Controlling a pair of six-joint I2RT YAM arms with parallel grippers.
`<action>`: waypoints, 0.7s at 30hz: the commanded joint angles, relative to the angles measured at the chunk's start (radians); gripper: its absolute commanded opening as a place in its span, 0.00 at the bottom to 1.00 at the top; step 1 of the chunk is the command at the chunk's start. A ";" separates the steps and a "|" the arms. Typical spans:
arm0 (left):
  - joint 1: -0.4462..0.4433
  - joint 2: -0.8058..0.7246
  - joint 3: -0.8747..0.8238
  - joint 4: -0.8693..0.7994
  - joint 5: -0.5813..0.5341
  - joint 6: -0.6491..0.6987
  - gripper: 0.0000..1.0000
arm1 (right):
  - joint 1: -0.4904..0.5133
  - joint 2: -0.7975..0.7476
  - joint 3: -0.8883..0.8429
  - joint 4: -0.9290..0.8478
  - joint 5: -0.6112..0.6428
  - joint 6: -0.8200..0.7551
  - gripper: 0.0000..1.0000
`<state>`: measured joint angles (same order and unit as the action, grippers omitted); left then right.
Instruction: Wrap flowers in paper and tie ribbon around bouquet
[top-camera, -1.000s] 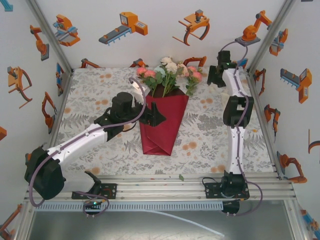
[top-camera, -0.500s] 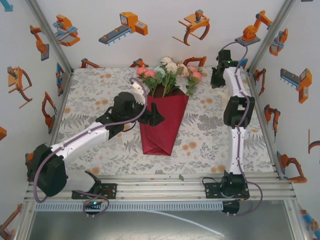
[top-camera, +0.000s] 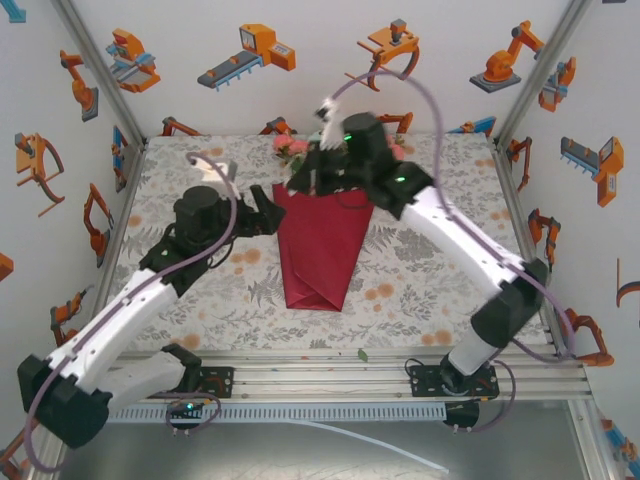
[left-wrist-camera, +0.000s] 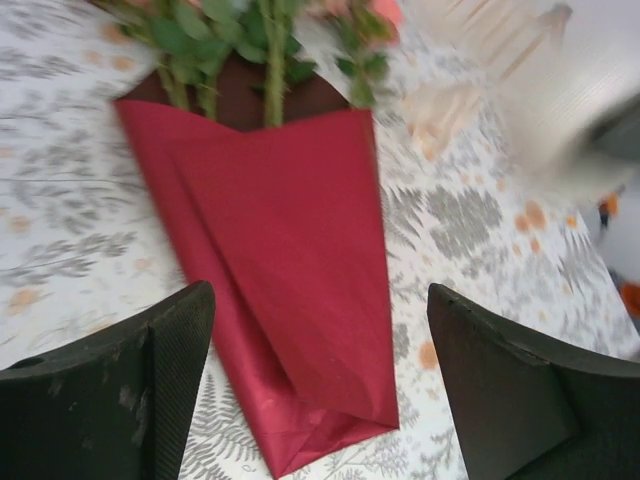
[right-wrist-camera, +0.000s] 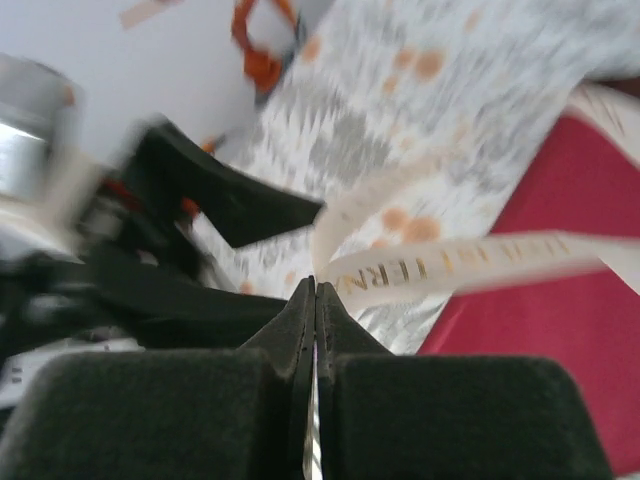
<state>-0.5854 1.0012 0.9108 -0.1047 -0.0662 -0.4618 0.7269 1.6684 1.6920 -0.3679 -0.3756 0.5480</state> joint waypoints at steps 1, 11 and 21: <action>0.028 -0.084 -0.035 -0.162 -0.224 -0.106 0.81 | -0.004 0.086 -0.036 -0.082 -0.041 0.005 0.22; 0.154 0.049 -0.056 -0.319 -0.156 -0.266 0.82 | -0.256 -0.030 -0.214 -0.125 0.120 -0.155 0.45; 0.287 0.432 -0.043 -0.060 0.191 -0.341 0.74 | -0.280 0.187 -0.235 -0.086 0.056 -0.283 0.47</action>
<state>-0.3225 1.3869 0.8436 -0.2546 -0.0082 -0.7547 0.4217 1.8019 1.4460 -0.4641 -0.2310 0.3336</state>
